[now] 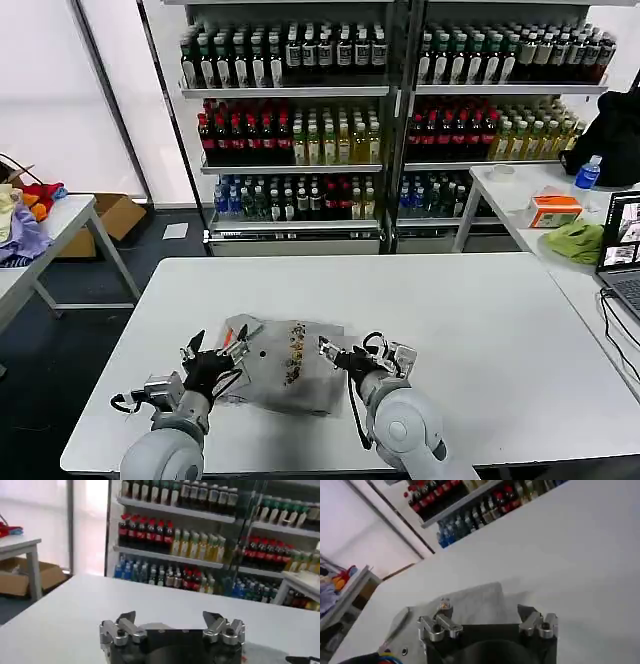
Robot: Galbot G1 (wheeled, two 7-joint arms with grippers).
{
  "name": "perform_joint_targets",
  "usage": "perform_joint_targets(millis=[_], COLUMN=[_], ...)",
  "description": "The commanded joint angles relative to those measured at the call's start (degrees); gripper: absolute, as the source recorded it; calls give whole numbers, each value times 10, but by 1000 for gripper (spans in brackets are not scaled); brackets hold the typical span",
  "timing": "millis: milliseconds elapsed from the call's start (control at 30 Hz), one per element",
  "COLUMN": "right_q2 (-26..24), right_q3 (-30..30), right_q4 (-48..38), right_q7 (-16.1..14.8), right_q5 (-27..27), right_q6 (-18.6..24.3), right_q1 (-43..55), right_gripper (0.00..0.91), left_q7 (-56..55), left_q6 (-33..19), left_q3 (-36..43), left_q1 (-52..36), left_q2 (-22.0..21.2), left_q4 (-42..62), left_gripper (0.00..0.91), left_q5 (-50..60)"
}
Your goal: Fold and organize the clothes.
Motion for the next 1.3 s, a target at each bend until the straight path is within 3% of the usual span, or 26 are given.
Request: perform_joint_targets(millis=[33,67,167,200,567,967,1200,1300], right_q2=[8,9,10,11,8,3,-30,-81], right_q3=[-15,-18,-23,-23,-24,2,23,42], right_q4=[-53,-55,-51,-48,-50,-30,1,22], right_q7=[7,9,12,14,14,12,9,6], right_q5=[50,48,46,46,37,-6,-8,7], right_q6=[-2,-2,-2,-2,-2,-2,-2,-3], right_q1=[21,22,24,24,26,-4,-15,-5], right_gripper=[554,494,50,0,0,0,0,0], left_q7=[-6,-6,-6,-6,-6,-3,-3,-3], left_q6=[8,7,4,4,4,-4,-1,-1], left_q3=[-22,-25,-38,-41,-48,-29,-21,-17], left_q1=[20,22,36,41,46,41,33,31], left_q2=[-6,-6,-7,-5,-9,-20,-17,-18], left_q4=[-4,-5,-13,-18,-30,-26,-25,-25], left_gripper=[907,907,907,907,907,907,907,907], left_q5=[2,1,-1,-3,-5,-3,-4,-3])
